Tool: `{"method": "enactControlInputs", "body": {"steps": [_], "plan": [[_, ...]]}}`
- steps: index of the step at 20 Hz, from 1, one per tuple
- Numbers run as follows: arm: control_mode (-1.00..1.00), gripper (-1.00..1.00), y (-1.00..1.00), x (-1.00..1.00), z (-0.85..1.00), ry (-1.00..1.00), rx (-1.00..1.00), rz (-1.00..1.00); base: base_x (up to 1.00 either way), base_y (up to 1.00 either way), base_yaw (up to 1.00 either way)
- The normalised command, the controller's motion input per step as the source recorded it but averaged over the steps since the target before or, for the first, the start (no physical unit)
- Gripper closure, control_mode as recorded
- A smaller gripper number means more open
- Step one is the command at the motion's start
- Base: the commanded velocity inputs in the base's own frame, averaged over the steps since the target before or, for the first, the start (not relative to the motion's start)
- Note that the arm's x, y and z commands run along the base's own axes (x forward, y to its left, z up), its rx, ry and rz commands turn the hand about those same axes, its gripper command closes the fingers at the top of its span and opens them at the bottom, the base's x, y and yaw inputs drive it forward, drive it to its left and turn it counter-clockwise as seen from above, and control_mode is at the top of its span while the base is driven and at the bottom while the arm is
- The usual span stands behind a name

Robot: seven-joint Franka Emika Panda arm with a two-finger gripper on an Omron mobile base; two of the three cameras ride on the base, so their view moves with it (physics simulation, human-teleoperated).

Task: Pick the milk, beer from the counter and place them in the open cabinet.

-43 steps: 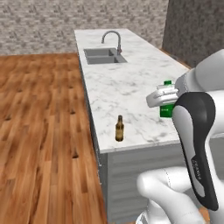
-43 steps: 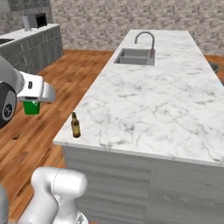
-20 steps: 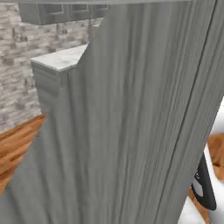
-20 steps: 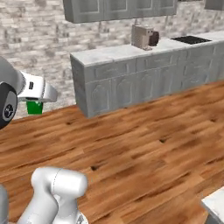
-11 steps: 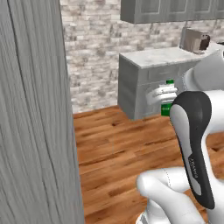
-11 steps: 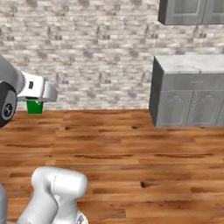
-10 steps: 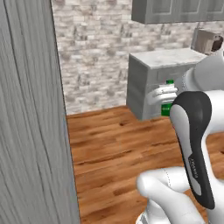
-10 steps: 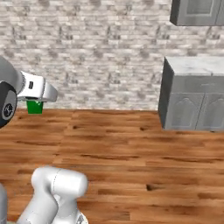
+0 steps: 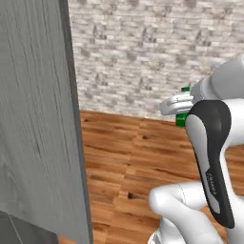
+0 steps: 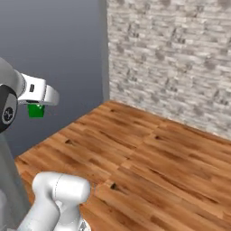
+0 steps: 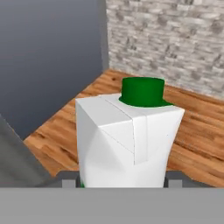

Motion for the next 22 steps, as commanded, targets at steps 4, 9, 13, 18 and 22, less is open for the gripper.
{"method": "enactControlInputs", "body": {"steps": [4, 9, 13, 18, 22], "plan": [[1.0, 1.0, 0.0, 0.0, 0.0, 0.0, 0.0, 0.0, 0.0, -0.12, 0.82], [1.0, 1.0, 0.0, 0.0, 0.0, 0.0, 0.0, 0.0, -0.52, -0.35, 0.68], [1.0, 1.0, 0.0, 0.0, 0.0, 0.0, 0.0, 0.0, -1.0, -0.1, 0.4], [1.0, 1.0, 0.0, 0.0, 0.0, 0.0, 0.0, 0.0, -1.0, 0.0, 0.33], [1.0, 1.0, 0.0, 0.0, 0.0, 0.0, 0.0, 0.0, -1.0, 0.0, 0.29]]}}
